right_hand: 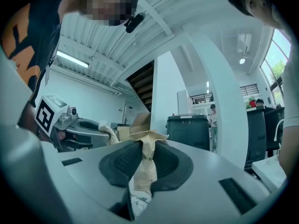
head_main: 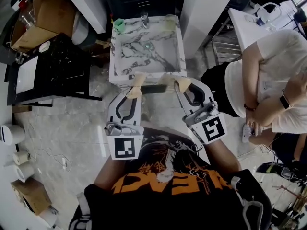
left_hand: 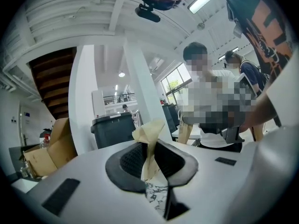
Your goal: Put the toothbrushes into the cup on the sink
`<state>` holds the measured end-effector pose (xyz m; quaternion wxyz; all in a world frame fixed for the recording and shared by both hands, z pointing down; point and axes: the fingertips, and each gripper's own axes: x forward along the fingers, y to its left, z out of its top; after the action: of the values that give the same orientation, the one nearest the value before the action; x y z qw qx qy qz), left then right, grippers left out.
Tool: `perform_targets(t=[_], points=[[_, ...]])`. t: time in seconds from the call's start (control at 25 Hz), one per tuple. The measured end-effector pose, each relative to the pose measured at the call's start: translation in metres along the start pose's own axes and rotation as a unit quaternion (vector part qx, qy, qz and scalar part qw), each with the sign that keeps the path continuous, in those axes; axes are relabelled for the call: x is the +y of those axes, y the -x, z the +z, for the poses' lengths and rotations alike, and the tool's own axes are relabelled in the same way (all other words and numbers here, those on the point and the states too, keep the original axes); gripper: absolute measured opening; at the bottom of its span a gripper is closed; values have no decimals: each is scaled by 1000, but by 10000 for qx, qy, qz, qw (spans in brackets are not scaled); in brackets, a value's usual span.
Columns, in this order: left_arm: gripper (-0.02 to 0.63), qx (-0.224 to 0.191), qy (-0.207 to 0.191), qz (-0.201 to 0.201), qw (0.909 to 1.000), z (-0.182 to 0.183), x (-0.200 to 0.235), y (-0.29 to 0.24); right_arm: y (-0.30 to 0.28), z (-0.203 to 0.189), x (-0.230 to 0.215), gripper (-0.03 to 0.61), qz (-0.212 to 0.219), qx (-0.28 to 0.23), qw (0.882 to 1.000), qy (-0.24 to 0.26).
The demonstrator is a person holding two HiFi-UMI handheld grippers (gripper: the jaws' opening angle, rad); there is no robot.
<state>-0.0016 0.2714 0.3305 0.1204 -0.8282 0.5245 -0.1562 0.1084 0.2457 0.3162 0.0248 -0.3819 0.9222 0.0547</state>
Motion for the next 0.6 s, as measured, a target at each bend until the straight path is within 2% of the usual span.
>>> perform_targets(t=[0.36,0.6], points=[[69,-204,158,-419,9988,-15,80,-120,-108,-15,-70,77,-425,159,9989,-77],[69,-149,248,-847,9960,-40,134,-180,-188,-26,-102,77,-720,317,9968,-144]])
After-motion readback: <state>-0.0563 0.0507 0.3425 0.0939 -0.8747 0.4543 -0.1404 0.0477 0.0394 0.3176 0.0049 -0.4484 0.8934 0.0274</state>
